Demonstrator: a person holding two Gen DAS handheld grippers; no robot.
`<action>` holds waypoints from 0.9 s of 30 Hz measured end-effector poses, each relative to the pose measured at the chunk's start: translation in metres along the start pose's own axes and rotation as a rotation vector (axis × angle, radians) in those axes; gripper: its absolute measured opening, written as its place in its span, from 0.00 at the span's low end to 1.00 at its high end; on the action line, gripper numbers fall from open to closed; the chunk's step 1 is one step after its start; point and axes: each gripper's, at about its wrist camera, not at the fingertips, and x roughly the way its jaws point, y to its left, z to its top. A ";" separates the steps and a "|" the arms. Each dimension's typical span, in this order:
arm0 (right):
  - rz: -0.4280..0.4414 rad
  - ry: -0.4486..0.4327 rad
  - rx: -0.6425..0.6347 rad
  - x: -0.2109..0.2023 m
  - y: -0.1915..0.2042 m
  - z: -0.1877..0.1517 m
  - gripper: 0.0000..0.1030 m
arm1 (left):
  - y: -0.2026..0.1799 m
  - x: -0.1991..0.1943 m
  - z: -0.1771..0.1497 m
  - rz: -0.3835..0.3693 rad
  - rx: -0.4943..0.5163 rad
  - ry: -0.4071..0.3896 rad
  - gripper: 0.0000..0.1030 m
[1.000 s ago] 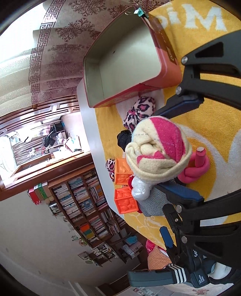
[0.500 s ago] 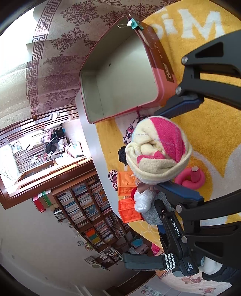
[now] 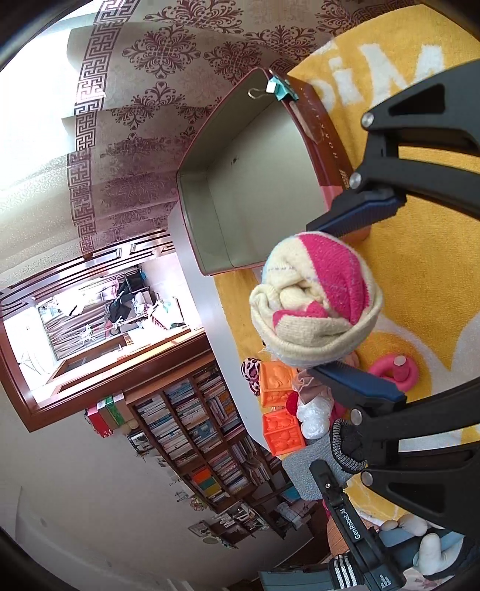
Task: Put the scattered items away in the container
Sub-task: 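Grasp the grey sock with the left tool while the right tool holds the cream-pink sock ball, then carry both socks into the red tin and open both tools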
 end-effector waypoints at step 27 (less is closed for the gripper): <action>-0.227 -0.094 0.073 -0.013 -0.098 0.051 0.69 | -0.166 0.027 0.046 -0.224 0.253 -0.006 0.39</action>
